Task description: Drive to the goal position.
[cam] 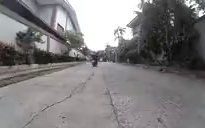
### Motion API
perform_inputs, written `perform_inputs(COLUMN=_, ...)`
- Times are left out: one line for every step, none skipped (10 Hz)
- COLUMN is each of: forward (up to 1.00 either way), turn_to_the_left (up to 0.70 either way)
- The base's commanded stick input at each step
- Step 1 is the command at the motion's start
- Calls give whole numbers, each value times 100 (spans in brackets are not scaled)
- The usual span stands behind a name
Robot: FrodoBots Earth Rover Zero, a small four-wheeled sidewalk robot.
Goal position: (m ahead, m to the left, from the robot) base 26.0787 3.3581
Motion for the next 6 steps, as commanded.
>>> perform_inputs(forward=100, turn_to_the_left=4)
perform_inputs(forward=100, turn_to_the_left=4)
perform_inputs(forward=100, turn_to_the_left=4)
perform_inputs(forward=100, turn_to_the_left=4)
perform_inputs(forward=100, turn_to_the_left=4)
perform_inputs(forward=100, turn_to_the_left=4)
